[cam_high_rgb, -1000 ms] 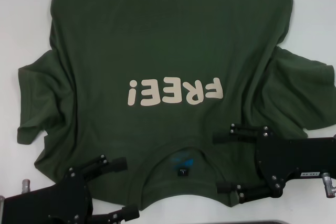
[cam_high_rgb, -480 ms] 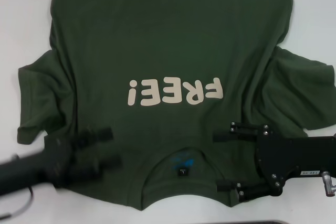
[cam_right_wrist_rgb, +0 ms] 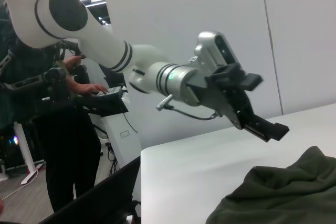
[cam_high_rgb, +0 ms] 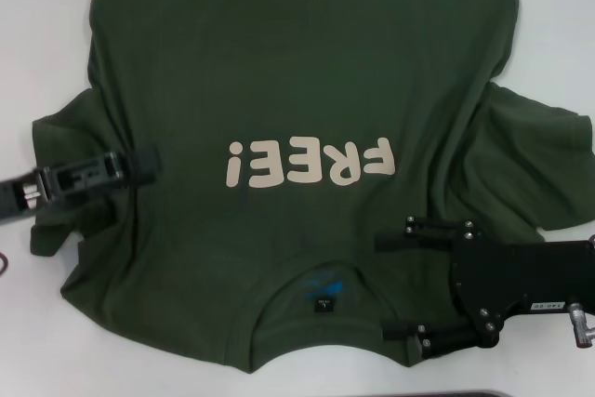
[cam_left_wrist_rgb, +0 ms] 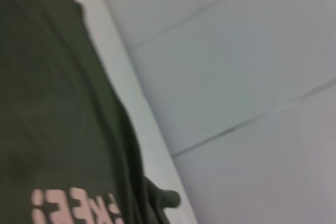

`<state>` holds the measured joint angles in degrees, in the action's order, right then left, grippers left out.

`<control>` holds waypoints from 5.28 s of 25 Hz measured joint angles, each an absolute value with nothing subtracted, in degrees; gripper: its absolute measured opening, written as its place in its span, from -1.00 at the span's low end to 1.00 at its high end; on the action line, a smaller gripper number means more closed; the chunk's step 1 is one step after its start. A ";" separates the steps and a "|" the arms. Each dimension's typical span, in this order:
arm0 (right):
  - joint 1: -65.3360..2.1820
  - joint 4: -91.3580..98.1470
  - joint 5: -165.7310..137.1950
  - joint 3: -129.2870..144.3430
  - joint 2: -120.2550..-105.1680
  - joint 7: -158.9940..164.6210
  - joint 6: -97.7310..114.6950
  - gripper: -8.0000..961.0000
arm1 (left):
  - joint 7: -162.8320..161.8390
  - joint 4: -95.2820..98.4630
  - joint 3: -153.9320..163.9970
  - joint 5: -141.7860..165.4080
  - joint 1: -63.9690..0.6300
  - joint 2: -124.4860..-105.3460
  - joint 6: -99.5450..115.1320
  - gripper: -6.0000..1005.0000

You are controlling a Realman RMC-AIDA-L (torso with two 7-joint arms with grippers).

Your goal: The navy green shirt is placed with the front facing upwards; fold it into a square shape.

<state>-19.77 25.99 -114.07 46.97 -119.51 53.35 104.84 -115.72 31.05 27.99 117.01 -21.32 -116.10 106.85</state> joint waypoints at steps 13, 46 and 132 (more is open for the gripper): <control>-20.33 26.13 -113.99 46.82 -119.45 55.09 104.59 0.92 | -127.85 31.44 27.72 117.24 -22.90 -112.28 96.51 0.86; -20.93 26.46 -113.55 46.00 -119.44 57.09 104.52 0.92 | -131.69 31.46 27.74 117.59 -22.37 -111.54 76.53 0.86; -21.80 26.72 -113.55 45.26 -119.09 57.83 104.15 0.92 | -138.66 31.46 32.14 124.99 -25.48 -110.01 80.17 -0.90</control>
